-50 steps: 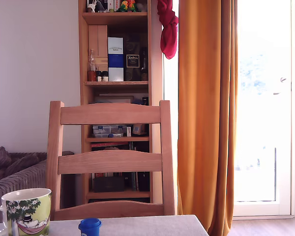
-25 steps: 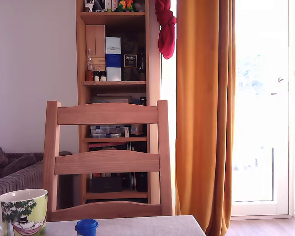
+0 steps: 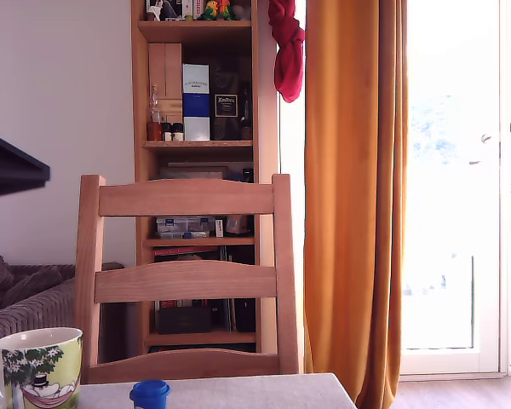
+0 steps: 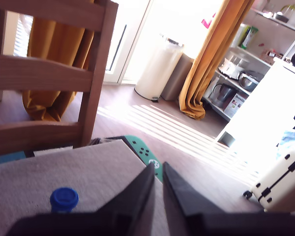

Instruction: Pick the blue coffee capsule and place it inside the green coffee cup

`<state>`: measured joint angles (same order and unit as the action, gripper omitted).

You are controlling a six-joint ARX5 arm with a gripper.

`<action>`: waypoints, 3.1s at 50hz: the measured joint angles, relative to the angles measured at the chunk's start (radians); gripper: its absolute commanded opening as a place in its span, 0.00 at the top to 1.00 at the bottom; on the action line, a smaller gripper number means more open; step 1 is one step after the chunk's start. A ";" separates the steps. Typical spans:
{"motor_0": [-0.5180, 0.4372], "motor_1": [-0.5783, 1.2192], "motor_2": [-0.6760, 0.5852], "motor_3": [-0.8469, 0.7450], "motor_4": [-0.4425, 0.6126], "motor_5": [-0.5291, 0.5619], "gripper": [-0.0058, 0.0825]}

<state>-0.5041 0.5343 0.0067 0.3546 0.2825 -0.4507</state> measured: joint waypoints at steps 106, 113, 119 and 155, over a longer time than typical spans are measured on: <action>0.019 1.507 1.035 -0.621 -0.102 0.111 0.10; 0.015 1.516 1.044 -0.620 -0.101 0.111 0.23; 0.015 1.516 1.044 -0.620 -0.101 0.111 0.42; 0.007 1.516 1.059 -0.639 -0.072 0.111 0.59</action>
<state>-0.4973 2.0506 1.0653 -0.2848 0.2100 -0.3397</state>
